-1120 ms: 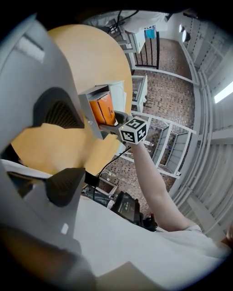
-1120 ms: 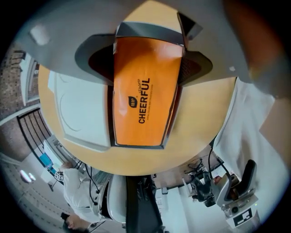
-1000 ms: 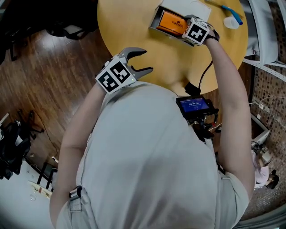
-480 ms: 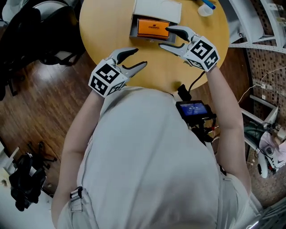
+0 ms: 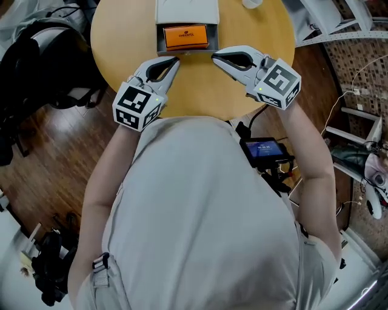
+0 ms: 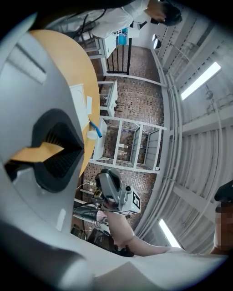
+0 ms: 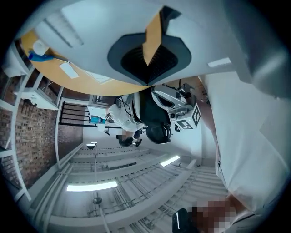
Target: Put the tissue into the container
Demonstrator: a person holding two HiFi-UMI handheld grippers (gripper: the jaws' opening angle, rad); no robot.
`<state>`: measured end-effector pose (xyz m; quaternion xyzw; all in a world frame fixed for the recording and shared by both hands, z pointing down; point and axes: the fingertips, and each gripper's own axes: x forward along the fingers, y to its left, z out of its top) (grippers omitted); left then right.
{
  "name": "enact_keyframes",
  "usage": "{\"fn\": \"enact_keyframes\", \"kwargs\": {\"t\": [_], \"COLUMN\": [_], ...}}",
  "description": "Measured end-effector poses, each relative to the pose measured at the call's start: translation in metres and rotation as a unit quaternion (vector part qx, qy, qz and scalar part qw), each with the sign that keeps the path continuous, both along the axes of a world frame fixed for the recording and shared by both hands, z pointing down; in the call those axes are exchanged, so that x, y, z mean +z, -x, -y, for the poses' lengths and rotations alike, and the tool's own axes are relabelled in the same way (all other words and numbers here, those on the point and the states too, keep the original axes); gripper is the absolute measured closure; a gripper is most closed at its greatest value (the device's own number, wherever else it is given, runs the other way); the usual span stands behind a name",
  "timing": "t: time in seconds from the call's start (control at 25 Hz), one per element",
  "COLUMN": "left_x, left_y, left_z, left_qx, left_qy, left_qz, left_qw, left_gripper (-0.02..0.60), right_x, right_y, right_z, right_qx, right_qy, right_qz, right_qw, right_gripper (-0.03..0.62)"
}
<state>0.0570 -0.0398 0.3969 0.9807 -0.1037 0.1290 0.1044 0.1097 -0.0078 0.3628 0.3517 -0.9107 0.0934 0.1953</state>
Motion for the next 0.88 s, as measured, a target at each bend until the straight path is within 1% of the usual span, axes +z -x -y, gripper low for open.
{"fn": "enact_keyframes", "kwargs": {"t": [0.2, 0.4, 0.52, 0.6, 0.72, 0.8, 0.88], "left_x": [-0.003, -0.006, -0.005, -0.008, -0.016, -0.02, -0.021], "left_y": [-0.003, 0.0, 0.003, 0.006, 0.013, 0.016, 0.014], "left_z": [-0.004, -0.006, -0.005, 0.0, 0.013, 0.017, 0.015], "left_qx": [0.01, 0.009, 0.002, -0.007, -0.029, -0.031, -0.025], "left_qy": [-0.006, -0.006, 0.007, 0.034, 0.08, 0.09, 0.093], "left_qz": [-0.003, -0.003, -0.003, -0.024, -0.073, -0.09, -0.097], "left_qw": [0.9999, 0.9999, 1.0, 0.9991, 0.9938, 0.9913, 0.9906], "left_gripper": [0.581, 0.581, 0.581, 0.581, 0.581, 0.581, 0.581], "right_x": [-0.007, -0.006, -0.007, -0.007, -0.008, -0.008, -0.007], "right_y": [0.005, 0.013, 0.018, 0.019, 0.02, 0.021, 0.022], "right_z": [-0.007, -0.009, -0.008, -0.008, -0.007, -0.008, -0.009], "right_qx": [0.001, -0.012, -0.016, -0.017, -0.017, -0.017, -0.018], "right_qy": [-0.029, -0.029, -0.03, -0.031, -0.03, -0.029, -0.026], "right_qz": [0.003, 0.004, 0.005, 0.006, 0.01, 0.014, 0.018], "right_qw": [1.0, 1.0, 0.999, 0.999, 0.999, 0.999, 0.999], "right_gripper": [0.598, 0.597, 0.597, 0.597, 0.597, 0.597, 0.597]}}
